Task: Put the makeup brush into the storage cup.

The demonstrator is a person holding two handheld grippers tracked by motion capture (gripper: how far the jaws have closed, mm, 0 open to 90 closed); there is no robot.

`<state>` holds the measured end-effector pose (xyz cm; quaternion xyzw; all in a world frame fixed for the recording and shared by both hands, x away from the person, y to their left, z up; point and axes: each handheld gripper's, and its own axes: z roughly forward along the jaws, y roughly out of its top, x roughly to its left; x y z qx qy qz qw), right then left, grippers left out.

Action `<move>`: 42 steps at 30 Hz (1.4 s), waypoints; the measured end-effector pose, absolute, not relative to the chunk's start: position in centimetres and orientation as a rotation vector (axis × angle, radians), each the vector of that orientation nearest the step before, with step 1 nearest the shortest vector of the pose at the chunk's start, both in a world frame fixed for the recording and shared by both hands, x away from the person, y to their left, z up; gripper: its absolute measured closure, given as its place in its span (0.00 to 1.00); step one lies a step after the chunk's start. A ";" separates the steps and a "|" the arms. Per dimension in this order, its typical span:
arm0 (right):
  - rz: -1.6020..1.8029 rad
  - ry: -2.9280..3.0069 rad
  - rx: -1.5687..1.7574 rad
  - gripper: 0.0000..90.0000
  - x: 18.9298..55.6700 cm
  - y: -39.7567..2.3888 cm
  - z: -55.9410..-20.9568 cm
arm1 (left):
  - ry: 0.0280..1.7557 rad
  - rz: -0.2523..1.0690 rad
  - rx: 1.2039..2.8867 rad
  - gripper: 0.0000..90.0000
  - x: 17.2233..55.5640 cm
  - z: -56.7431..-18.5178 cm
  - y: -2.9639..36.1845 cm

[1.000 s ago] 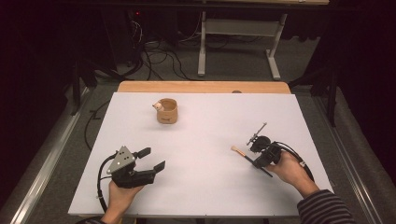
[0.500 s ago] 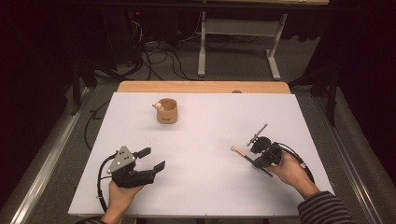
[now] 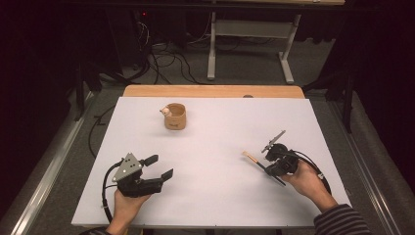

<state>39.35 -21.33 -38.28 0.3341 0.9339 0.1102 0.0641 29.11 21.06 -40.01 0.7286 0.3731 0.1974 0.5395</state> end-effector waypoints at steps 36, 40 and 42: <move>0.797 2.690 1.025 0.95 35.2 -22.7 -36.4 | 0.882 0.437 1.753 0.31 29.3 -40.1 20.9; 0.856 2.669 1.033 0.95 34.9 -22.8 -36.4 | 0.878 0.433 1.749 0.30 29.3 -40.1 20.9; 0.888 2.659 1.030 0.95 34.8 -22.8 -36.3 | 0.875 0.430 1.757 0.30 29.3 -40.2 20.9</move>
